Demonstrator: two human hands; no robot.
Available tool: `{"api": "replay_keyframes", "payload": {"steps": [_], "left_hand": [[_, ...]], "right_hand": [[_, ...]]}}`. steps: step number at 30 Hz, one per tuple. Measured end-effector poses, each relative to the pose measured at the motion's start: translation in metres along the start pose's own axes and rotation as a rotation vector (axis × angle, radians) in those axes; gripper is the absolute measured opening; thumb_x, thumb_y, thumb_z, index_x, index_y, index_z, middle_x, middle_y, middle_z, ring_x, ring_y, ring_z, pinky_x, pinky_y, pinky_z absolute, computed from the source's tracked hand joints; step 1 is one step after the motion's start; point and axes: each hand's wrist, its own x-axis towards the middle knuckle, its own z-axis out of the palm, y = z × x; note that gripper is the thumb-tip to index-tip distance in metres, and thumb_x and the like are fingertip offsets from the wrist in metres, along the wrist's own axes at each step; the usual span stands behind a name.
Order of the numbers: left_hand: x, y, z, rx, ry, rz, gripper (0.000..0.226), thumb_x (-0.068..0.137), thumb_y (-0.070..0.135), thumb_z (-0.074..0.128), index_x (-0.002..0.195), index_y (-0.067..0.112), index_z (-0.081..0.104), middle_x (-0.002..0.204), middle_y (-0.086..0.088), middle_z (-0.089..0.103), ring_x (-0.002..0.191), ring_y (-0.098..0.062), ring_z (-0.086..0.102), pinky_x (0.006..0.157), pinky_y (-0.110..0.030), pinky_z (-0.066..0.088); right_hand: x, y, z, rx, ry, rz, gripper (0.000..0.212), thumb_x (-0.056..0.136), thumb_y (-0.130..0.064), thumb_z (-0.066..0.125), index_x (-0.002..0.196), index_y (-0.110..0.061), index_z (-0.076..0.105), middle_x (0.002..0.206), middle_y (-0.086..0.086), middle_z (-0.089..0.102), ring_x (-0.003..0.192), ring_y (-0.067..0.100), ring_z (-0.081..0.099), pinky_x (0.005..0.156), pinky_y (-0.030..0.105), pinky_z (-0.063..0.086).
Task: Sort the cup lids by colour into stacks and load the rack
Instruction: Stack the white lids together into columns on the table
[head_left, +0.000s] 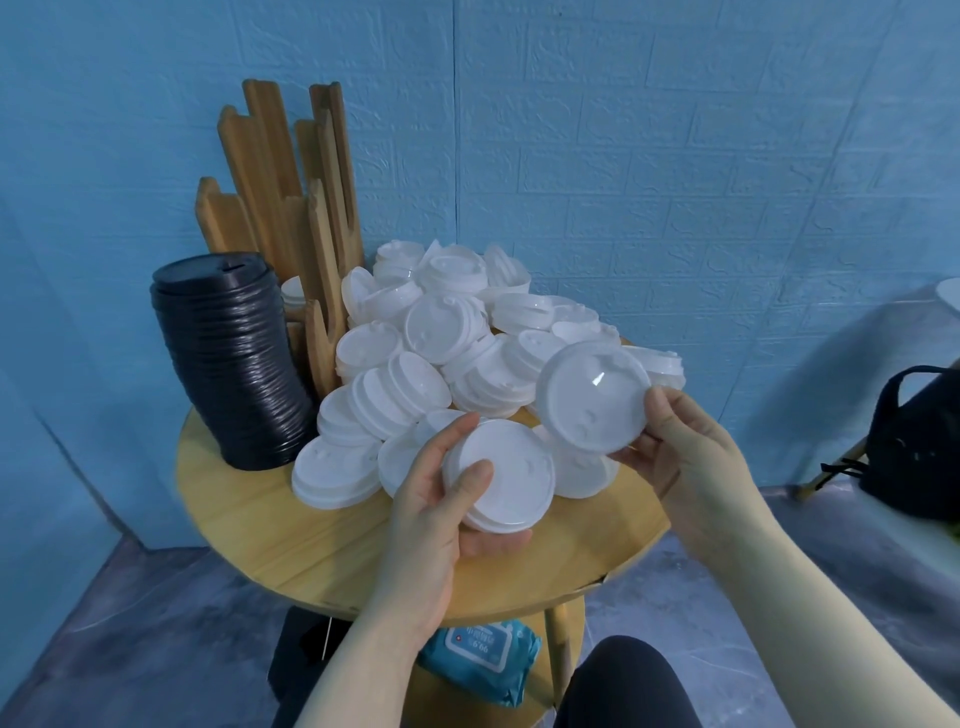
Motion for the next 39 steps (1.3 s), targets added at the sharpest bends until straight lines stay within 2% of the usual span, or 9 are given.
{"api": "replay_keyframes", "payload": {"steps": [6,10,13,16,20,23,25,34,39], "left_hand": [[-0.002,0.003,0.002,0.010,-0.065,-0.040,0.044,0.076,0.031,0.072,0.119,0.036,0.069,0.130,-0.003,0.062,0.110,-0.030,0.068,0.065,-0.045,0.061],[-0.002,0.004,0.002,0.071,-0.121,-0.044,0.055,0.070,0.036,0.082,0.123,0.033,0.066,0.129,-0.003,0.065,0.110,-0.027,0.068,0.063,-0.042,0.061],[-0.003,0.003,0.002,0.090,-0.130,-0.045,0.057,0.070,0.027,0.084,0.123,0.033,0.065,0.126,-0.003,0.067,0.107,-0.024,0.070,0.062,-0.040,0.061],[-0.003,0.002,0.001,0.075,-0.110,-0.032,0.058,0.071,0.019,0.080,0.125,0.032,0.064,0.125,-0.005,0.067,0.106,-0.026,0.070,0.063,-0.041,0.062],[-0.004,0.003,0.003,0.045,-0.088,-0.005,0.057,0.076,0.016,0.083,0.126,0.033,0.062,0.127,-0.003,0.064,0.104,-0.026,0.071,0.065,-0.041,0.061],[-0.003,0.002,0.003,0.060,-0.071,0.001,0.058,0.073,0.016,0.085,0.123,0.034,0.064,0.126,-0.001,0.062,0.098,-0.024,0.071,0.065,-0.037,0.060],[-0.003,0.002,0.003,0.071,-0.090,-0.005,0.057,0.071,0.020,0.080,0.124,0.036,0.064,0.127,-0.005,0.063,0.094,-0.026,0.071,0.065,-0.036,0.059],[-0.002,0.004,-0.002,0.055,-0.143,-0.034,0.068,0.065,0.038,0.083,0.129,0.032,0.062,0.132,-0.007,0.063,0.112,-0.029,0.067,0.069,-0.049,0.062],[-0.004,0.004,-0.001,0.028,-0.190,-0.045,0.059,0.066,0.034,0.082,0.123,0.034,0.066,0.125,-0.006,0.066,0.109,-0.030,0.068,0.063,-0.046,0.061]], "right_hand": [[-0.001,0.000,0.008,-0.526,-0.080,-0.119,0.027,0.102,-0.017,0.047,0.105,-0.031,0.070,0.104,-0.003,0.070,0.093,0.011,0.060,0.080,0.033,0.050],[0.000,0.004,0.024,-0.876,-0.236,-0.278,0.029,0.100,-0.014,0.049,0.102,-0.038,0.066,0.099,-0.001,0.060,0.089,-0.010,0.052,0.076,0.006,0.036],[-0.003,0.008,0.033,-0.942,-0.234,-0.378,0.024,0.099,-0.015,0.053,0.108,-0.029,0.070,0.093,-0.010,0.058,0.087,-0.008,0.052,0.072,0.006,0.035],[-0.010,0.012,0.034,-0.909,-0.245,-0.418,0.022,0.099,-0.026,0.050,0.115,-0.033,0.064,0.111,-0.016,0.064,0.107,-0.006,0.054,0.084,0.007,0.037],[-0.027,0.017,0.028,-0.933,-0.301,-0.379,0.064,0.086,-0.064,0.054,0.141,-0.032,0.045,0.143,-0.019,0.040,0.135,-0.007,0.031,0.106,0.006,0.026],[-0.033,0.021,0.025,-1.091,-0.296,-0.458,0.104,0.064,-0.082,0.060,0.149,-0.029,0.034,0.137,-0.019,0.030,0.132,0.000,0.032,0.105,0.014,0.031],[-0.032,0.023,0.025,-1.156,-0.289,-0.524,0.109,0.062,-0.083,0.060,0.150,-0.025,0.032,0.129,-0.015,0.033,0.124,0.007,0.039,0.101,0.023,0.037],[-0.025,-0.001,0.019,-1.014,-0.665,-0.509,0.086,0.078,-0.045,0.073,0.150,-0.027,0.030,0.153,-0.017,0.030,0.145,0.012,0.024,0.116,0.042,0.025],[-0.024,-0.003,0.020,-0.995,-0.767,-0.440,0.087,0.077,-0.016,0.077,0.148,-0.028,0.029,0.156,-0.021,0.023,0.148,0.007,0.015,0.119,0.026,0.017]]}}
